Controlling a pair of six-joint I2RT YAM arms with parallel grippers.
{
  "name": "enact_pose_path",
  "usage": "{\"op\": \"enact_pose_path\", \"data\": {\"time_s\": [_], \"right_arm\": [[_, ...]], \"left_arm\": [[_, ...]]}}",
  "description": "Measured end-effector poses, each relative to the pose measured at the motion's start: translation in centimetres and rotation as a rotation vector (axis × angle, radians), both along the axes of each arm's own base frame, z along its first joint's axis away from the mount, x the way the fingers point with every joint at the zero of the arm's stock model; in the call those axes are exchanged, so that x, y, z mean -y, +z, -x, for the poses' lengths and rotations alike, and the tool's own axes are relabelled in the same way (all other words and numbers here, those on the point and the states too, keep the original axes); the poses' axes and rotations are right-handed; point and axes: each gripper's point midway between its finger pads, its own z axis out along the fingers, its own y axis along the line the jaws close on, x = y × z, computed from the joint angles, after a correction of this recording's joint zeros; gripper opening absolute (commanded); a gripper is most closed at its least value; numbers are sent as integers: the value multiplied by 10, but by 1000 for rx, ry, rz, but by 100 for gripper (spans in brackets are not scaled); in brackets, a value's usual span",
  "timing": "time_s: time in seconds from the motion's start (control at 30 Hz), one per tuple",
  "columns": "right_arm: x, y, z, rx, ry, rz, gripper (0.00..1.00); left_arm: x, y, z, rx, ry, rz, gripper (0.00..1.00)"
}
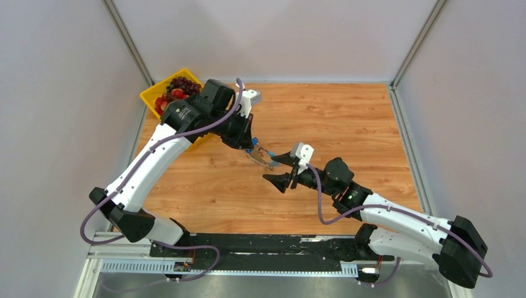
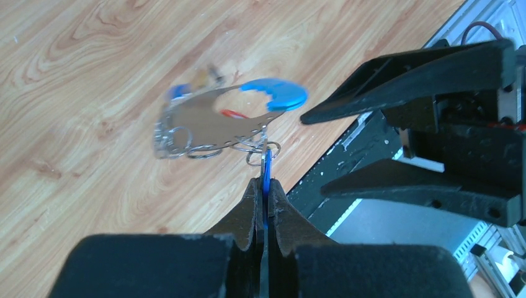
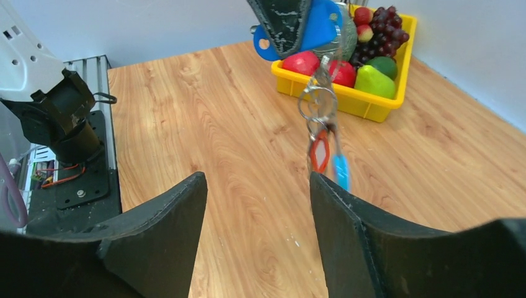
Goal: Remove the keys from the keyring
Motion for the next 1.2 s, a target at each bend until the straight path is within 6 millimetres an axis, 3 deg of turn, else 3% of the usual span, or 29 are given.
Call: {"op": "enact_pose_path", "data": {"time_s": [0.2, 0.57, 0.77, 1.2], "right_arm": [[-19, -3, -8, -16, -41, 19, 63], [-11, 3, -30, 25, -163, 18, 69], [-12, 3, -31, 35, -163, 24, 65], [-11, 42, -16, 121, -101, -78, 48]], "left_arm": [[1, 2, 1, -2, -2, 8, 0], [3, 15, 8, 8, -24, 52, 0], [4, 17, 10, 4, -31, 62, 0], [10, 14, 17, -40, -50, 93, 0]]}}
